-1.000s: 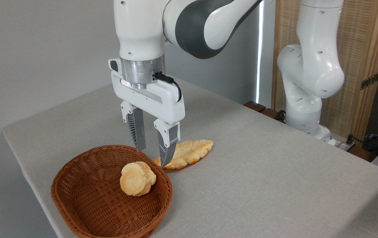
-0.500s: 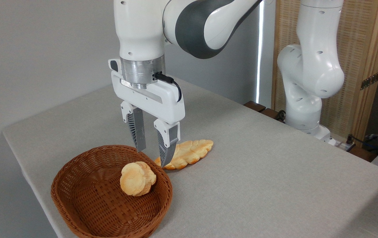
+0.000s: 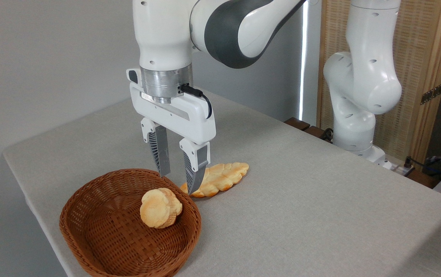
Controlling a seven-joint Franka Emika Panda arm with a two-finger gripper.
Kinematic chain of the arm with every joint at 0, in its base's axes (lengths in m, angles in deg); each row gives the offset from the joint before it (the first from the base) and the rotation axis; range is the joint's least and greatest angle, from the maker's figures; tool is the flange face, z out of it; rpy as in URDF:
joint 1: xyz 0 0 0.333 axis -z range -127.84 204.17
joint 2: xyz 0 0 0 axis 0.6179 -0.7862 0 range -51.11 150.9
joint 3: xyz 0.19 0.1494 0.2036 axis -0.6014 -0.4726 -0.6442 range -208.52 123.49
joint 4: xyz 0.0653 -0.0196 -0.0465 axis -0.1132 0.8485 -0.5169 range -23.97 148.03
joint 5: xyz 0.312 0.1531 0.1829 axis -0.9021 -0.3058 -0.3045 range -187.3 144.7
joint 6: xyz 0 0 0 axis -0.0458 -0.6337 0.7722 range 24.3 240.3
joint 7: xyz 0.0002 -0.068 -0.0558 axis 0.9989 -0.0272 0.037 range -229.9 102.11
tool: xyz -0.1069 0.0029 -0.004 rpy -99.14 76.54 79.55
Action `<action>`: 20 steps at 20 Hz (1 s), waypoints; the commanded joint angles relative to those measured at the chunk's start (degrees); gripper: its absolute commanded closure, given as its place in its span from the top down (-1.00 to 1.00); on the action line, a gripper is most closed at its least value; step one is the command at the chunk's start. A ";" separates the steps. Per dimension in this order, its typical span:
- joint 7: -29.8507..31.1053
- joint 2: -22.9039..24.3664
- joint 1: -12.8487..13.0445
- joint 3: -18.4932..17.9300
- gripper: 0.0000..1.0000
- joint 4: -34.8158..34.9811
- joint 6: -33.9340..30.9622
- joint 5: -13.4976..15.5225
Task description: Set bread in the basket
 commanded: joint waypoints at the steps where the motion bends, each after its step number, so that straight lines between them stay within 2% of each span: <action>1: 0.12 0.42 0.44 -0.55 1.00 -0.58 -1.26 -0.98; 14: 0.04 0.77 0.62 -0.46 1.00 -0.14 -1.61 -1.06; 20: -0.14 4.28 0.62 -0.46 1.00 2.66 -3.02 -1.15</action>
